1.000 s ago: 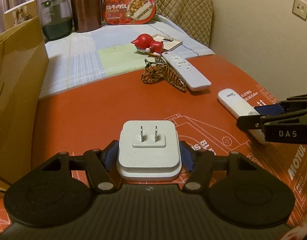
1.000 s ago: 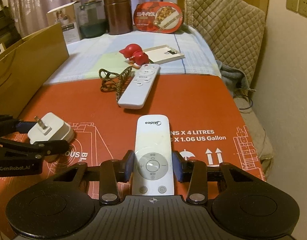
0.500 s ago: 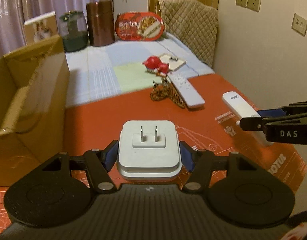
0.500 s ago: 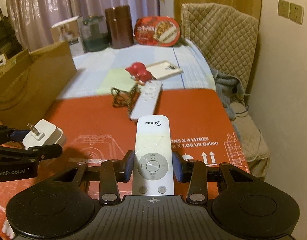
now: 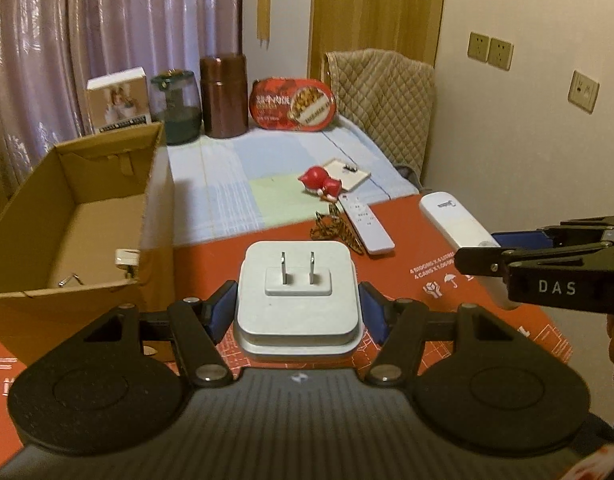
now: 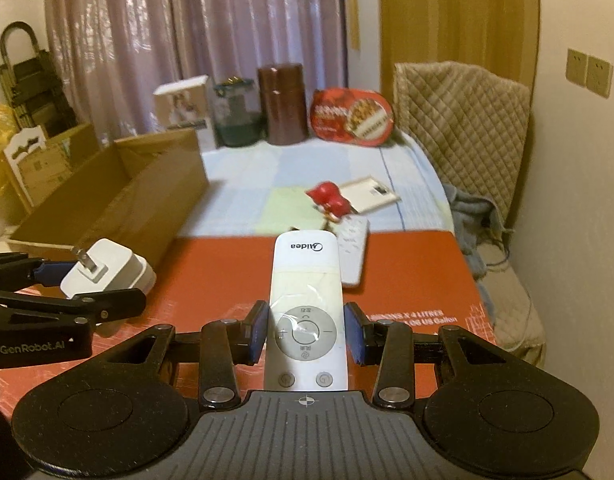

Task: Organize rigid objects
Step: 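Lift the plug with the left tool while the right tool lifts the remote, then lower plug and remote into the cardboard box, opening the left then right tool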

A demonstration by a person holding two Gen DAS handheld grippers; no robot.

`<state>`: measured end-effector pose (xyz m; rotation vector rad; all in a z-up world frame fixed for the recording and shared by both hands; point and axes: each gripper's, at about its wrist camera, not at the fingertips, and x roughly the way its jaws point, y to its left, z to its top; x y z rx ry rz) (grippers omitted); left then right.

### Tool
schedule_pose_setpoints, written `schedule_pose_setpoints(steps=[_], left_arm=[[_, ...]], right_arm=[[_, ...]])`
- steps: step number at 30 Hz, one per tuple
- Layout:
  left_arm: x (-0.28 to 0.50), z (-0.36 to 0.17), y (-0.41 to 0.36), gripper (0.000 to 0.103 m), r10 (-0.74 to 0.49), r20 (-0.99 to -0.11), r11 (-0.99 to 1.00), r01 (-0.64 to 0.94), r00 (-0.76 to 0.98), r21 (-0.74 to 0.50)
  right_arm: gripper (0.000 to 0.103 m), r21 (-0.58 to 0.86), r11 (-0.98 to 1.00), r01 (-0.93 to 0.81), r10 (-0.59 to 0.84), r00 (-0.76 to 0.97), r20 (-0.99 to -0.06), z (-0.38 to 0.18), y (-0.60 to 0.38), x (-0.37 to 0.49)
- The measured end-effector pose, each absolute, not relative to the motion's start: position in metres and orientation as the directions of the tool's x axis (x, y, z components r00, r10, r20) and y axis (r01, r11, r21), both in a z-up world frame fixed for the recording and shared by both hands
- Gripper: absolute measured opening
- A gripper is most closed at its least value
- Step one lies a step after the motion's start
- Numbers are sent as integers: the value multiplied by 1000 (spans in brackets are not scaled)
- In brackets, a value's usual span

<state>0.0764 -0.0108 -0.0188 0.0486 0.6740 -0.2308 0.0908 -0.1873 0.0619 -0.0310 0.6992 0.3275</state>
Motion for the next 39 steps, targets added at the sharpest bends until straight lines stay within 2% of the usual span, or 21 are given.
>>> schedule_pose_setpoints(steps=[14, 29, 39], left_arm=[[56, 18, 51, 60, -120, -575, 989, 147, 809, 1], [99, 32, 184, 60, 92, -580, 990, -14, 809, 138], [150, 4, 220, 60, 54, -642, 996, 7, 765, 92]], right_arm=[[37, 86, 893, -441, 403, 702, -587, 95, -116, 86], [37, 146, 785, -602, 556, 581, -595, 94, -6, 135], [37, 170, 750, -639, 582, 517, -628, 73, 57, 184]])
